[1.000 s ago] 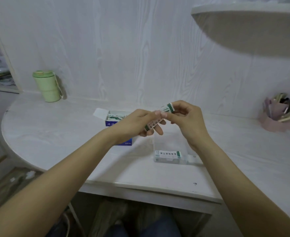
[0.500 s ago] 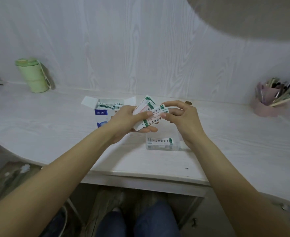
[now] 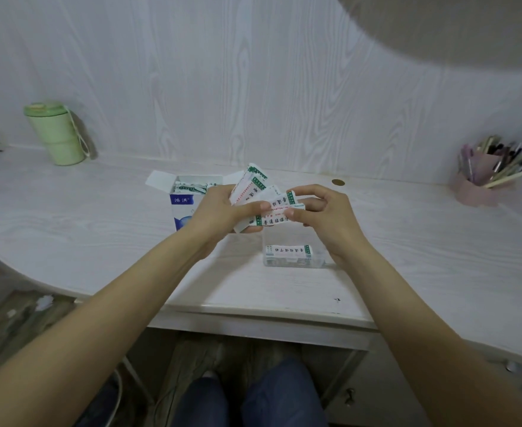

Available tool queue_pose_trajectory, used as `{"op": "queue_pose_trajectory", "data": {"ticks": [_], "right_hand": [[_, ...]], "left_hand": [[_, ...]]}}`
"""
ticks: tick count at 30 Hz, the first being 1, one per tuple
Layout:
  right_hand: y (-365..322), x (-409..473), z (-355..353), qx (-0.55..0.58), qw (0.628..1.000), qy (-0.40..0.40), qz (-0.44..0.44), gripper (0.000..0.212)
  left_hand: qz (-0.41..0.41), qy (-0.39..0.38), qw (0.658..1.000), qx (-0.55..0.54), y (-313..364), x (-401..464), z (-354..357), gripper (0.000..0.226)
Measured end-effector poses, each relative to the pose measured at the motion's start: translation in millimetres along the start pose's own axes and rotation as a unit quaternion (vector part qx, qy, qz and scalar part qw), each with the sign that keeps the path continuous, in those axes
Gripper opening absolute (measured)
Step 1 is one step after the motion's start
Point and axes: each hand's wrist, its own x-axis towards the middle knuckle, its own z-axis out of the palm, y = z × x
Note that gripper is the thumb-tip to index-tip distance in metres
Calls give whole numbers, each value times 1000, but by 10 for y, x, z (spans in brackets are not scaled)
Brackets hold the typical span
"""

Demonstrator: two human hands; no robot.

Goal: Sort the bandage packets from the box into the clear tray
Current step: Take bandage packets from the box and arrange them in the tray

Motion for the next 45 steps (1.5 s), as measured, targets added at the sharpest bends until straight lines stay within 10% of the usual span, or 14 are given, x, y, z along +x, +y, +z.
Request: {"op": "queue_pose_trajectory", "data": {"ticks": [32,45], "right_hand": [[106,-80,-191,-42,999,-9,5,5],[298,19,-297,-222,973,-9,60,4]], "left_hand": [[8,32,999,2,105,-79,38,17],[10,42,999,26,-3,2,8,19]]}}
